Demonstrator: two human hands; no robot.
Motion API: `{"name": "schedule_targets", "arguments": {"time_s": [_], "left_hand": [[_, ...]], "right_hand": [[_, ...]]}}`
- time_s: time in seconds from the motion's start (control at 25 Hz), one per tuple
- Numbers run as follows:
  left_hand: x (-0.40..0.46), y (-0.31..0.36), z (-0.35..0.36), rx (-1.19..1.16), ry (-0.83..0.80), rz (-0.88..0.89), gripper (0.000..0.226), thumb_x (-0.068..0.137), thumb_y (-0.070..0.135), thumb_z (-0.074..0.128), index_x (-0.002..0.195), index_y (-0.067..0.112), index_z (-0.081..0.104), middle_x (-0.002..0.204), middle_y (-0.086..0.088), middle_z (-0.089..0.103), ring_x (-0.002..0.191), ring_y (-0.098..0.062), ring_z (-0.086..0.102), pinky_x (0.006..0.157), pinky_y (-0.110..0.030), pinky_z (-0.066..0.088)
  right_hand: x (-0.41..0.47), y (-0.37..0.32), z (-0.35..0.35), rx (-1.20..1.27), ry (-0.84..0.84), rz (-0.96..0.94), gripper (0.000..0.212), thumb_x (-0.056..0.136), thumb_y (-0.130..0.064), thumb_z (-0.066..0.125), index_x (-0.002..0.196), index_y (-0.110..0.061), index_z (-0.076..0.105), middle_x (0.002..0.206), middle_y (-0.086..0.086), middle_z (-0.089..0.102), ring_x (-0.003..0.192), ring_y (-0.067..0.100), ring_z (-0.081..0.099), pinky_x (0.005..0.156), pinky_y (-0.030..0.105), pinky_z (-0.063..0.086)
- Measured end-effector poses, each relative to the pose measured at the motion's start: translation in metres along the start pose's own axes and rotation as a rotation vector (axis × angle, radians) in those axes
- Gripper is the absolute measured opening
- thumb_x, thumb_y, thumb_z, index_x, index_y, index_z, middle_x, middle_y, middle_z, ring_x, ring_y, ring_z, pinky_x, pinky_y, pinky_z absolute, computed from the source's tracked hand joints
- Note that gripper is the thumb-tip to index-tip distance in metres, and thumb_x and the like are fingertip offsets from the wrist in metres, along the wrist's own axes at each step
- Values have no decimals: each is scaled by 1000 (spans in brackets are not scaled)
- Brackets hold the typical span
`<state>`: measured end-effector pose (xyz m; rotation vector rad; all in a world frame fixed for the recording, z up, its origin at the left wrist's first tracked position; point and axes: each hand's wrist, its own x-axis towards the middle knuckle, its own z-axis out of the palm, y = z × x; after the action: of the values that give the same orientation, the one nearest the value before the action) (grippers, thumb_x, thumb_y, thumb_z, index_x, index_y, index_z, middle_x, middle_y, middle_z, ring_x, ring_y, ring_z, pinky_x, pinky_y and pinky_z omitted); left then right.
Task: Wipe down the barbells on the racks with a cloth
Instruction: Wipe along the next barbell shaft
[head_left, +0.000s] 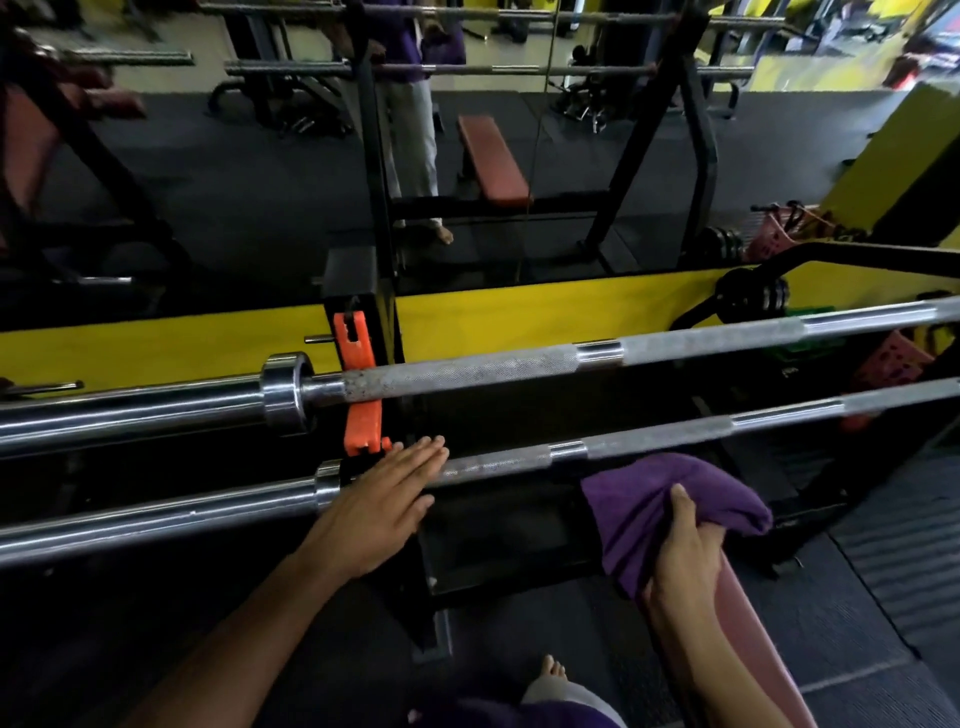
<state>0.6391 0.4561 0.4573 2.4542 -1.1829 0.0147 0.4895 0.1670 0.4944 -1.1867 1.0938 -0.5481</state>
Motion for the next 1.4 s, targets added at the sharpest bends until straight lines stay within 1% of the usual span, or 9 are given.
{"name": "schedule_targets", "arguments": {"time_s": [0.12,0.24,0.36,0.48,0.68,0.92,1.12,1.28,1.4], "left_hand": [[-35,-10,-18,73,308,-41,45,101,24,45,140,6,57,146,-6,55,139,-20,47,121,-38,28],[-53,-37,-31,209,294,-176,51,104,30,39,143,-1,51,146,-16,53,138,-29,44,124,-39,21],[-60,-58,-30,305,68,-240,66,108,46,21,150,-1,41,153,-19,44,144,-32,38,122,-45,24],[-56,-66,-30,323,5,-275,72,107,53,16,149,1,43,150,-20,48,141,-33,43,120,-40,23],[-49,-95,-40,373,-135,-113,73,104,57,25,152,4,40,155,-14,43,145,-31,37,120,-45,31],[-50,-88,-39,392,-83,-69,68,102,49,36,144,-4,46,147,-21,48,133,-35,48,113,-37,31],[-54,-88,-38,357,-77,-56,69,101,47,45,147,-4,41,152,-22,43,141,-31,41,121,-30,20],[-52,-86,-41,344,-78,-87,67,98,46,48,144,-2,45,146,-20,51,134,-31,48,113,-29,28],[-51,-90,-40,330,-91,-111,67,99,51,43,147,3,42,150,-17,47,138,-30,46,111,-31,32]], "right_hand": [[2,-8,4,-220,-73,-191,48,88,-54,68,88,-6,63,80,7,62,71,19,57,72,38,46],[18,-22,17,-428,-43,-306,49,94,-35,67,77,10,61,61,7,59,59,25,56,59,38,39],[31,-23,40,-596,-75,-445,41,92,-43,67,82,-4,58,76,11,64,79,34,64,69,39,43],[41,1,69,-794,-176,-592,40,92,-46,66,95,-7,58,102,18,63,98,40,62,80,44,47],[90,2,73,-1354,-256,-1225,44,89,-54,50,87,-12,62,90,12,59,85,37,56,72,45,40],[74,38,100,-1176,-189,-1177,36,94,-42,49,101,-8,57,98,14,58,90,37,56,89,49,40],[0,56,176,-1279,-332,-1214,25,88,-39,48,93,-16,56,86,10,62,74,34,62,73,45,39],[-58,76,207,-1222,-400,-1155,28,92,-39,48,102,-14,56,92,7,61,82,32,59,82,48,40],[-46,76,192,-1168,-444,-1294,26,97,-41,48,96,-15,54,91,7,60,83,30,56,85,48,43]]}}
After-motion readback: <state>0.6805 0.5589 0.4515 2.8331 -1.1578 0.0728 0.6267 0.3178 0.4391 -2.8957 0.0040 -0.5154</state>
